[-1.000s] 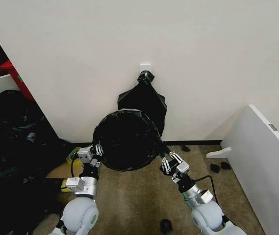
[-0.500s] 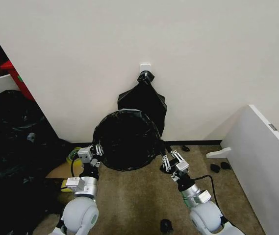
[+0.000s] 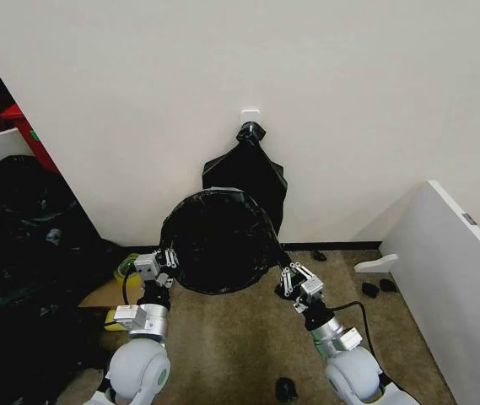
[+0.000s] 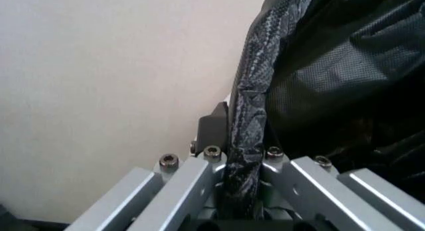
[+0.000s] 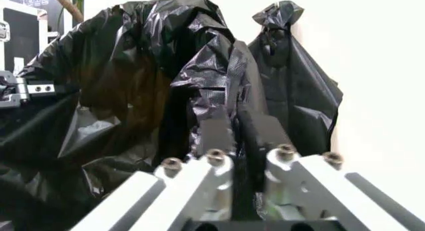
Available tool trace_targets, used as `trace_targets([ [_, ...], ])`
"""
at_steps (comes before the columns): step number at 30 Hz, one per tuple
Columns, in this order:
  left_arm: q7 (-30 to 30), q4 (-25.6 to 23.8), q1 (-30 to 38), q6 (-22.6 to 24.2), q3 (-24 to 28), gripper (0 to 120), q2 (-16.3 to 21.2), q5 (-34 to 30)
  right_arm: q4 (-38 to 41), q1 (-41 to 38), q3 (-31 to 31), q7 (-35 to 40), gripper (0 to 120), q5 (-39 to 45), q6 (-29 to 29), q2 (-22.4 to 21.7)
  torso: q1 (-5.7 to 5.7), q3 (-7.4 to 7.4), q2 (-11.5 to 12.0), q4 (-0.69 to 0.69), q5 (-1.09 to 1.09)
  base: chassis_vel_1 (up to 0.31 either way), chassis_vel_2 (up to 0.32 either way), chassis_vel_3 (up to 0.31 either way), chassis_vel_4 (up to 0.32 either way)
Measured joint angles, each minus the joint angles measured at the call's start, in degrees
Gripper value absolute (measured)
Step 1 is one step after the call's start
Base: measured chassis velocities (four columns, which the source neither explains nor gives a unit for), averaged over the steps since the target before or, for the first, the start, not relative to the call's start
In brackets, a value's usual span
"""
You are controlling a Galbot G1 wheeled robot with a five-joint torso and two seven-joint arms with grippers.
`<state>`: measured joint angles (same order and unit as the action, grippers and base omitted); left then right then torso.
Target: Place the garbage bag over the trash bin.
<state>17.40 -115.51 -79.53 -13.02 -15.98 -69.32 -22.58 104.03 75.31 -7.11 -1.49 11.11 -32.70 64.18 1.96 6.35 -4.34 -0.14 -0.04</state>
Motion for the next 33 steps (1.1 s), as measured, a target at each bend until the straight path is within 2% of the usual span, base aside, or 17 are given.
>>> trace_targets([
  [1,0.0,0.0,0.0,0.0,0.0,0,0.0,0.0,0.0,0.0,0.0,0.0,8,0.0,0.0,0.0,0.00,0.00,0.0,0.00,0.00,0.000,0.000,0.000,0.000],
  [5,0.0,0.2,0.1,0.0,0.1,0,0.0,0.0,0.0,0.0,0.2,0.2,26,0.0,0.2,0.1,0.00,0.00,0.0,0.00,0.00,0.000,0.000,0.000,0.000],
  [7,0.0,0.2,0.1,0.0,0.1,0,0.0,0.0,0.0,0.0,0.2,0.2,30,0.0,0.2,0.1,0.00,0.00,0.0,0.00,0.00,0.000,0.000,0.000,0.000],
  [10,0.0,0.3,0.1,0.0,0.1,0,0.0,0.0,-0.3,-0.2,0.3,0.4,45,0.0,0.4,0.1,0.00,0.00,0.0,0.00,0.00,0.000,0.000,0.000,0.000],
  [12,0.0,0.3,0.2,0.0,0.1,0,-0.1,0.0,-0.3,-0.2,0.3,0.4,48,0.0,0.5,0.2,0.00,0.00,0.0,0.00,0.00,0.000,0.000,0.000,0.000],
  [16,0.0,0.3,0.2,0.0,0.1,0,-0.1,0.0,-0.5,-0.5,0.4,0.4,30,0.0,0.5,0.2,0.00,0.00,0.0,0.00,0.00,0.000,0.000,0.000,0.000],
  [17,0.0,0.3,0.2,0.0,0.1,0,-0.1,0.0,-0.5,-0.5,0.4,0.4,30,0.0,0.5,0.2,0.00,0.00,0.0,0.00,0.00,0.000,0.000,0.000,0.000],
  [20,0.0,0.4,0.2,0.0,0.1,0,-0.1,0.0,-0.8,-0.6,0.6,0.2,15,0.1,0.5,0.3,0.00,0.00,0.0,0.00,0.00,0.000,0.000,0.000,0.000],
  [21,0.0,0.4,0.2,0.0,0.1,0,-0.1,0.0,-0.8,-0.6,0.6,0.2,15,0.1,0.5,0.3,0.00,0.00,0.0,0.00,0.00,0.000,0.000,0.000,0.000],
  [24,0.0,0.4,0.2,0.0,0.2,0,-0.2,0.0,-0.8,-0.6,0.6,0.1,1,0.1,0.5,0.4,0.00,0.00,0.0,0.00,0.00,0.000,0.000,0.000,0.000],
  [33,0.0,0.3,0.2,0.0,0.1,0,-0.1,-0.1,-0.9,-0.8,0.3,-0.1,0,0.4,0.2,0.4,0.00,0.00,0.0,0.00,0.00,0.000,0.000,0.000,0.000],
])
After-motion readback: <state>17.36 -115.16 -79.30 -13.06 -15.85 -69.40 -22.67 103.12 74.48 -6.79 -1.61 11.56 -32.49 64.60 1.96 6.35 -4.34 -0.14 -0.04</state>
